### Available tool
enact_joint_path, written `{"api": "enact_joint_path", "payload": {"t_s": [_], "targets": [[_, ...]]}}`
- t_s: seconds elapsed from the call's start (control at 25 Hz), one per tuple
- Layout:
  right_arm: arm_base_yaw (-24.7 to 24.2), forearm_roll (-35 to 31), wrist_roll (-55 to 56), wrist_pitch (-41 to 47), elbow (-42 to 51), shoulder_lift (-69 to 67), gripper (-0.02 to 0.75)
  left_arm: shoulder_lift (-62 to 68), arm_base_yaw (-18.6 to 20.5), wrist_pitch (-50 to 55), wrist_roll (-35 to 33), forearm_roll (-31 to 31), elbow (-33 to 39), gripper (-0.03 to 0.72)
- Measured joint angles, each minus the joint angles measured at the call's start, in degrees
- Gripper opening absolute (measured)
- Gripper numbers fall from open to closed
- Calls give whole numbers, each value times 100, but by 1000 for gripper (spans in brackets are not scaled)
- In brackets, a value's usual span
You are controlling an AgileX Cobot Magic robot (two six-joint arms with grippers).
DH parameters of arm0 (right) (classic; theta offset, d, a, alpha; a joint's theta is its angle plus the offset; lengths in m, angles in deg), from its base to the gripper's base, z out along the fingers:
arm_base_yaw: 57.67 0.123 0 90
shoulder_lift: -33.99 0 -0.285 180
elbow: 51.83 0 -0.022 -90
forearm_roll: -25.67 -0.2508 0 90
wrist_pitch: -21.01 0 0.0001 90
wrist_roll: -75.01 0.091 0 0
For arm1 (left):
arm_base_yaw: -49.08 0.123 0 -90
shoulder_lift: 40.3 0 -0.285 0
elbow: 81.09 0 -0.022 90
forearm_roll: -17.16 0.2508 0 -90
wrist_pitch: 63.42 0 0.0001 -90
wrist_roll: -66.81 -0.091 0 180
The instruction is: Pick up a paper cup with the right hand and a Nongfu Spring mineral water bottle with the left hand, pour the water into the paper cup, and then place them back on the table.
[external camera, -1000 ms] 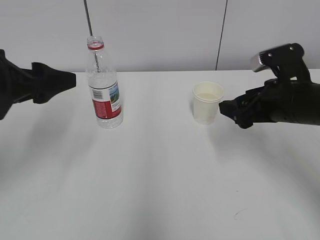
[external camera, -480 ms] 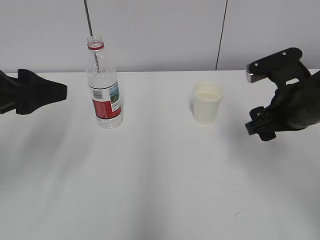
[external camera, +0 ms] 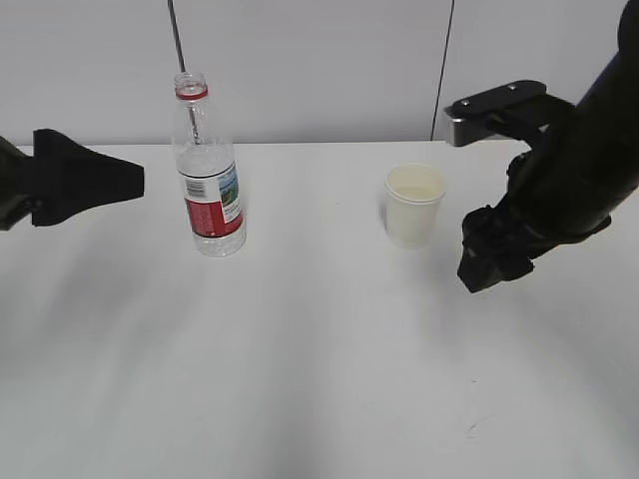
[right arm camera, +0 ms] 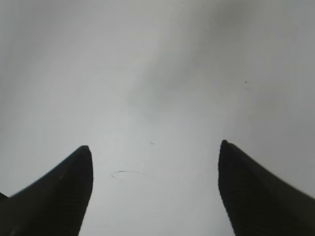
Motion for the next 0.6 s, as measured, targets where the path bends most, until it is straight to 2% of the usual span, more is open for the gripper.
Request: {"api": "enact_joint_path", "payload": {"t_s": [0.28, 0.6], "targets": [[0, -134, -146, 178, -84, 202, 585, -5, 0, 1875, -265, 0, 0, 480], [0, -190, -146, 241, -84, 217, 585, 33, 0, 3404, -1235, -5, 261, 474]]}}
